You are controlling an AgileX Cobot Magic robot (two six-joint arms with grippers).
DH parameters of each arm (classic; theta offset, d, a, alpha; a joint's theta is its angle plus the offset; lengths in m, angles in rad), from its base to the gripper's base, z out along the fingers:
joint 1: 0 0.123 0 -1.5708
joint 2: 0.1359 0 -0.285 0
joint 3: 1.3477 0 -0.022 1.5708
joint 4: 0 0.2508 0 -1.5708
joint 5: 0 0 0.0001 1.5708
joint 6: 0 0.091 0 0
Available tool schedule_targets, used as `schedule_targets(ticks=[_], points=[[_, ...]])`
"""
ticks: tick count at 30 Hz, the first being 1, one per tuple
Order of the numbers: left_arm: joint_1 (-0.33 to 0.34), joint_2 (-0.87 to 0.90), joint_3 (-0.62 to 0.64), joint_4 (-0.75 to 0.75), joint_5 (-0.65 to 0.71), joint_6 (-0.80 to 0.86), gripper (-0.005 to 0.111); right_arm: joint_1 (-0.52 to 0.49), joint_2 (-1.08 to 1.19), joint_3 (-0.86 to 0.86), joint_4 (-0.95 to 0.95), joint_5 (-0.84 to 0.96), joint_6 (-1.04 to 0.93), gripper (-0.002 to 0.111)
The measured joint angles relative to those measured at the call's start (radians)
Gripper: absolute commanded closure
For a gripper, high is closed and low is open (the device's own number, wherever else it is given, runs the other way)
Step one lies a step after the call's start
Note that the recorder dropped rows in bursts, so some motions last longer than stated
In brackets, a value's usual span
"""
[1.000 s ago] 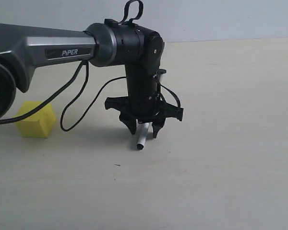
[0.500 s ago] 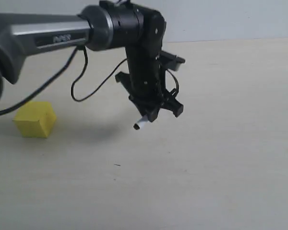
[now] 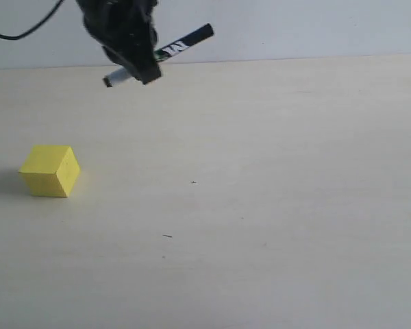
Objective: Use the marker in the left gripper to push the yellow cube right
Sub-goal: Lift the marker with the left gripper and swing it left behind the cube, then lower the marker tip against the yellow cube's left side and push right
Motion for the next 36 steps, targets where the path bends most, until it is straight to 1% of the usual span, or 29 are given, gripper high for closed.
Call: schedule_targets(ticks=[3, 7, 9, 11, 14, 15, 17, 20, 23, 25, 27, 29, 30, 31, 34, 36], points=[[0.061, -0.105, 0.103, 0.009, 0.004, 0.032, 0.107, 0.0, 0.0, 0.0, 0.0, 0.0, 0.0, 0.108], [0.198, -0.195, 0.228, 0.044, 0.004, 0.096, 0.107, 0.0, 0.0, 0.0, 0.0, 0.0, 0.0, 0.108], [0.266, -0.202, 0.293, 0.088, 0.005, 0.147, 0.107, 0.0, 0.0, 0.0, 0.0, 0.0, 0.0, 0.108], [0.338, -0.187, 0.36, 0.176, 0.008, 0.186, 0.107, 0.0, 0.0, 0.0, 0.0, 0.0, 0.0, 0.108], [0.426, -0.161, 0.42, 0.257, 0.005, 0.206, 0.107, 0.0, 0.0, 0.0, 0.0, 0.0, 0.0, 0.108], [0.456, -0.156, 0.435, 0.257, -0.007, 0.211, 0.107, 0.0, 0.0, 0.0, 0.0, 0.0, 0.0, 0.108], [0.517, -0.152, 0.463, 0.225, -0.072, 0.252, 0.107, 0.0, 0.0, 0.0, 0.0, 0.0, 0.0, 0.108], [0.6, -0.152, 0.505, 0.143, -0.178, 0.372, 0.107, 0.0, 0.0, 0.0, 0.0, 0.0, 0.0, 0.108], [0.662, -0.152, 0.55, 0.121, -0.246, 0.534, 0.107, 0.0, 0.0, 0.0, 0.0, 0.0, 0.0, 0.108], [0.697, -0.147, 0.571, 0.158, -0.287, 0.621, 0.107, 0.0, 0.0, 0.0, 0.0, 0.0, 0.0, 0.108], [0.729, -0.133, 0.576, 0.192, -0.335, 0.617, 0.107, 0.0, 0.0, 0.0, 0.0, 0.0, 0.0, 0.108], [0.762, -0.111, 0.576, 0.202, -0.419, 0.602, 0.107, 0.0, 0.0, 0.0, 0.0, 0.0, 0.0, 0.108], [0.773, -0.101, 0.576, 0.199, -0.448, 0.619, 0.107, 0.0, 0.0, 0.0, 0.0, 0.0, 0.0, 0.108], [0.784, -0.082, 0.576, 0.185, -0.461, 0.676, 0.107, 0.0, 0.0, 0.0, 0.0, 0.0, 0.0, 0.108], [0.799, -0.031, 0.576, 0.14, -0.464, 0.854, 0.107, 0.0, 0.0, 0.0, 0.0, 0.0, 0.0, 0.108], [0.807, 0.001, 0.578, 0.131, -0.477, 0.919, 0.107, 0.0, 0.0, 0.0, 0.0, 0.0, 0.0, 0.108]])
